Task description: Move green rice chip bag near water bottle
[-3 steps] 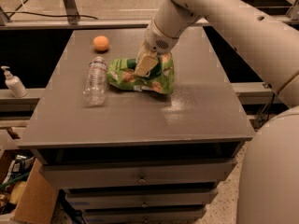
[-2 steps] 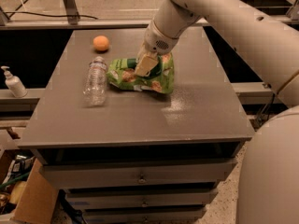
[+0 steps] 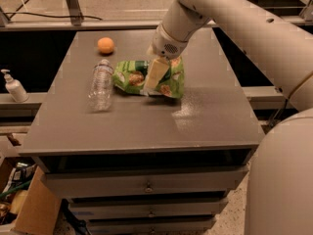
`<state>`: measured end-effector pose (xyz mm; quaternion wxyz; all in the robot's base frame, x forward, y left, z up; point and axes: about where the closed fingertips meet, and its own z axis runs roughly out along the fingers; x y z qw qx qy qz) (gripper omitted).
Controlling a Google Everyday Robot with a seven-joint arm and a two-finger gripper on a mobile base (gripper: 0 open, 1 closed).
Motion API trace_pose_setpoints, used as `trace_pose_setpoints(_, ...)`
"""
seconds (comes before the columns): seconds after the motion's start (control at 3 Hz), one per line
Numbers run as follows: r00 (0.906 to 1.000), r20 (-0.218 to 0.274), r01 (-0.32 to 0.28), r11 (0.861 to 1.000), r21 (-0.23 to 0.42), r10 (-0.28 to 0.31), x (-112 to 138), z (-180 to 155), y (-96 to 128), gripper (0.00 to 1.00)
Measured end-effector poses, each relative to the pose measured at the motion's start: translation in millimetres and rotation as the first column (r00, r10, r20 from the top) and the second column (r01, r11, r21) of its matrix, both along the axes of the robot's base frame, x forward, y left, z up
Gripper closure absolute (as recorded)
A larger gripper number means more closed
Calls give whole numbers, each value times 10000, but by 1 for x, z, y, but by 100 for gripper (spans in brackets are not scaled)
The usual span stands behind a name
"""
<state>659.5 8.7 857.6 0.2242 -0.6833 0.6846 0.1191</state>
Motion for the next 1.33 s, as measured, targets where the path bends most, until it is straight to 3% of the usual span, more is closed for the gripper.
trace_pose_setpoints(0.33,10000,-11,4,10000,-15,-4,0,0,-1,0)
trace_pose_setpoints(0.67,9998,32,181,9994,305,-182,3,8,-17,0)
trace_pose_setpoints(1.0,9976,45,686,9924,1017,-694,10,19,-54,0)
trace_pose_setpoints(1.33,9906,-31,1343,9706,1999,-1364,13,28,-103,0)
